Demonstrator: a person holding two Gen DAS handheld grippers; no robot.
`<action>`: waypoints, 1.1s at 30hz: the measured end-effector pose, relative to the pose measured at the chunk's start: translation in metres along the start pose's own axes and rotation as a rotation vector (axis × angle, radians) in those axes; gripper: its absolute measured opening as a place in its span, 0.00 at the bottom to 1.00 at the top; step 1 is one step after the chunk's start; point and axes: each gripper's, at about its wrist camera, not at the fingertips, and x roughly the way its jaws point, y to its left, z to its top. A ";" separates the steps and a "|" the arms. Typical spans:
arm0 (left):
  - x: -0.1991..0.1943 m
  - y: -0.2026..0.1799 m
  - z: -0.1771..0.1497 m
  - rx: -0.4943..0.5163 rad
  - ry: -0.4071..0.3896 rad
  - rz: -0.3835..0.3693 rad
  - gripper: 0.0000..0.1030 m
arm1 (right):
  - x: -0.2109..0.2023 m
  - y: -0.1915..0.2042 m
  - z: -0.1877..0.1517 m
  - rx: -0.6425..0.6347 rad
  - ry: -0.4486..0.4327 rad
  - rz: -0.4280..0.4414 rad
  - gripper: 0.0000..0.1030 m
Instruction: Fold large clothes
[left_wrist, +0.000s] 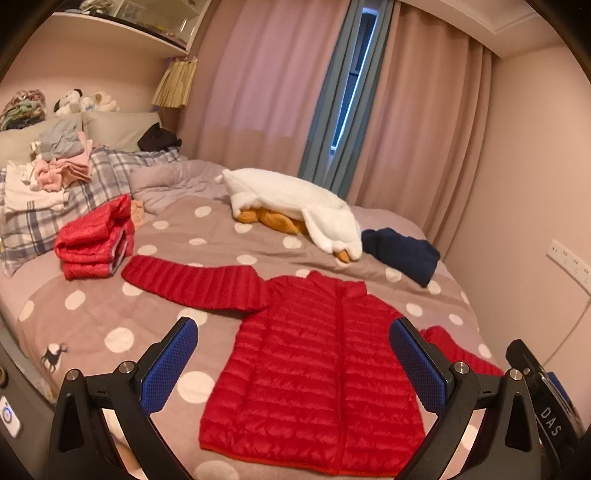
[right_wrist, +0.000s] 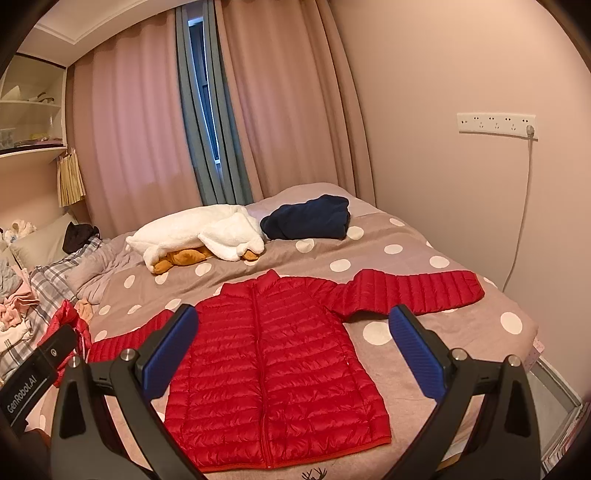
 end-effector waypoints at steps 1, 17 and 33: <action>0.001 -0.001 0.000 0.001 -0.001 0.000 1.00 | 0.002 0.000 0.000 0.001 0.003 0.000 1.00; 0.037 -0.002 0.000 0.002 0.054 0.036 1.00 | 0.046 0.006 -0.001 -0.005 0.060 -0.007 1.00; 0.074 0.004 -0.002 -0.020 0.080 0.077 1.00 | 0.090 0.010 -0.009 -0.034 0.101 -0.019 1.00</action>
